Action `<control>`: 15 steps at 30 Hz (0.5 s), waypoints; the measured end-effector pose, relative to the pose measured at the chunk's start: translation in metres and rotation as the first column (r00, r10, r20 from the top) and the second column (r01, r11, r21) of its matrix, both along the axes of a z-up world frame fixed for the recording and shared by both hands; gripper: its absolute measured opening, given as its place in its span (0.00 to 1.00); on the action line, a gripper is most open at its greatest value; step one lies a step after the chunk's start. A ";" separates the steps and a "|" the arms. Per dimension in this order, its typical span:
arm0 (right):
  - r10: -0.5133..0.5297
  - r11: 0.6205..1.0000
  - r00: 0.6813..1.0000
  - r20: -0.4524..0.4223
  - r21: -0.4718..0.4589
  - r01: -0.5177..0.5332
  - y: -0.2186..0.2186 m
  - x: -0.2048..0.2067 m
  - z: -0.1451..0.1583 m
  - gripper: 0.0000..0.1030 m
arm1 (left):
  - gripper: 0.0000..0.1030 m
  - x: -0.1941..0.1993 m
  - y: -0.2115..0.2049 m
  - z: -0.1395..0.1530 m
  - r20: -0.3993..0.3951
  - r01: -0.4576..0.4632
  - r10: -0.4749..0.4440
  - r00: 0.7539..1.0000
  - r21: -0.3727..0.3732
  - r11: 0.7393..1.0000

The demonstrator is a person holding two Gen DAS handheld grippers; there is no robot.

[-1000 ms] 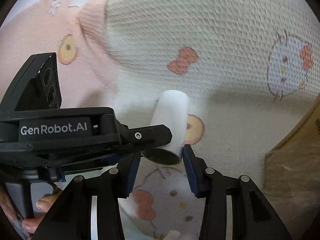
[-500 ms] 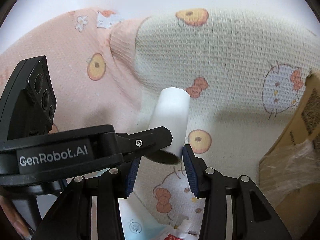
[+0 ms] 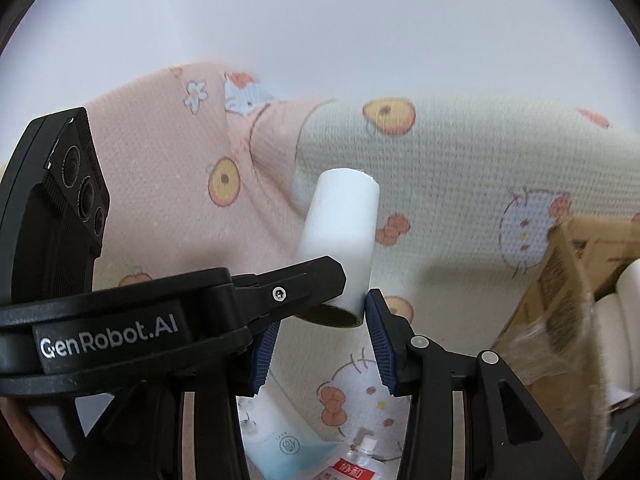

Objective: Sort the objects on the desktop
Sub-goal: 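Lift the tube with the left gripper and carry it to the box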

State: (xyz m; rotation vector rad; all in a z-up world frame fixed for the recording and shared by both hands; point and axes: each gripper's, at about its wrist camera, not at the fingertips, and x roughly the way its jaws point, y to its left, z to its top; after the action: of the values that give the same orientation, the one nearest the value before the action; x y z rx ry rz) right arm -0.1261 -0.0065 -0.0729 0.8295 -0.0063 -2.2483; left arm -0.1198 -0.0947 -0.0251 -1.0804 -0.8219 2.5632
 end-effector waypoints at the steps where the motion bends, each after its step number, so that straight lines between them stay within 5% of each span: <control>1: -0.004 1.000 1.000 -0.008 -0.006 0.004 0.004 0.003 0.006 0.39 | 0.41 0.000 0.003 0.003 -0.006 0.005 -0.005 1.000 -0.006 1.000; 15: -0.062 0.998 0.994 -0.094 -0.027 0.060 0.055 0.021 0.051 0.39 | 0.41 0.014 0.057 0.048 -0.075 0.075 -0.081 0.994 -0.080 0.994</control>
State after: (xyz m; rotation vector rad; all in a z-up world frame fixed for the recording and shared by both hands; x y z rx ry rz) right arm -0.1050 0.0484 -0.0224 0.7178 -0.0141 -2.3390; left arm -0.1058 -0.0375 0.0225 -1.0060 -0.6547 2.5724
